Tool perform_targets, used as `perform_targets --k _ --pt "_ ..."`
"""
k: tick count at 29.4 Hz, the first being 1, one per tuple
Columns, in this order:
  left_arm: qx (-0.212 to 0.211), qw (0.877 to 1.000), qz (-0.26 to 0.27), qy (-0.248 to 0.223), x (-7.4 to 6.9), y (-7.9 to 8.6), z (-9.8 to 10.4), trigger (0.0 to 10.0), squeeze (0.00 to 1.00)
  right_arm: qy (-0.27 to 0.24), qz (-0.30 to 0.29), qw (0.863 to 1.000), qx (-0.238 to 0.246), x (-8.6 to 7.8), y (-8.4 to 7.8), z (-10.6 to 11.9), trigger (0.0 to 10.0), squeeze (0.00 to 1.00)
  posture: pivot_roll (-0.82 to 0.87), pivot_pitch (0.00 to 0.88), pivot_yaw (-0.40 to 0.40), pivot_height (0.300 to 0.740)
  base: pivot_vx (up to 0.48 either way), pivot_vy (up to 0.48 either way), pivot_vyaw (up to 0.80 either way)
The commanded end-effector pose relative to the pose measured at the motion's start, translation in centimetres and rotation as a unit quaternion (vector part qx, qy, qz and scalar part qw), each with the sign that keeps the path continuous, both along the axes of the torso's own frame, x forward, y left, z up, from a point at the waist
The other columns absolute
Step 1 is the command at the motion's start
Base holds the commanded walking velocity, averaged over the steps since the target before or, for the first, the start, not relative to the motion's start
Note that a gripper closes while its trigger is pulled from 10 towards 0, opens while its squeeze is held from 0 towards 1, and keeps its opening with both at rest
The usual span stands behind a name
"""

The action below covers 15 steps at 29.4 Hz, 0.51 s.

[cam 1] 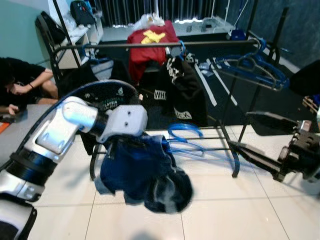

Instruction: Hang hanger

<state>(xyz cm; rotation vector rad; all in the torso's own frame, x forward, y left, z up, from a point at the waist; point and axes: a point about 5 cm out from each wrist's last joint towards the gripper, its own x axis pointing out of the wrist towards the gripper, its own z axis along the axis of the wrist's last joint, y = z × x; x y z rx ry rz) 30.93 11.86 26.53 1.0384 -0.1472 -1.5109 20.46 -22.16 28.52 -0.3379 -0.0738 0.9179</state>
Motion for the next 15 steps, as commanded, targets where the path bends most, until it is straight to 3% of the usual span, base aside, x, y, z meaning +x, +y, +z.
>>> perform_targets --k 1,5,10,15 --pt "0.018 0.999 -0.024 -0.018 -0.2 -0.6 0.5 10.0 0.0 0.015 0.028 0.999 -0.021 0.0 0.5 -0.2 10.0 0.0 -0.15 0.0 0.045 0.74 0.0 0.0 0.0" --pt "0.036 0.998 -0.058 -0.012 -0.6 -1.7 0.6 10.0 0.0 0.039 0.089 0.993 -0.066 0.0 1.6 -0.5 10.0 0.0 -0.16 0.0 0.04 0.74 0.0 0.0 0.0" --pt "0.051 0.996 -0.08 0.004 -0.9 -2.3 0.5 10.0 0.0 0.056 0.152 0.984 -0.072 -0.5 2.7 -0.2 10.0 0.0 -0.16 0.0 0.038 0.74 0.0 0.0 0.0" --pt "0.06 0.995 -0.083 0.007 -0.9 -2.2 0.3 10.0 0.0 0.058 0.172 0.981 -0.068 -0.8 2.7 0.3 10.0 0.0 -0.16 0.0 0.038 0.74 0.0 0.0 0.0"
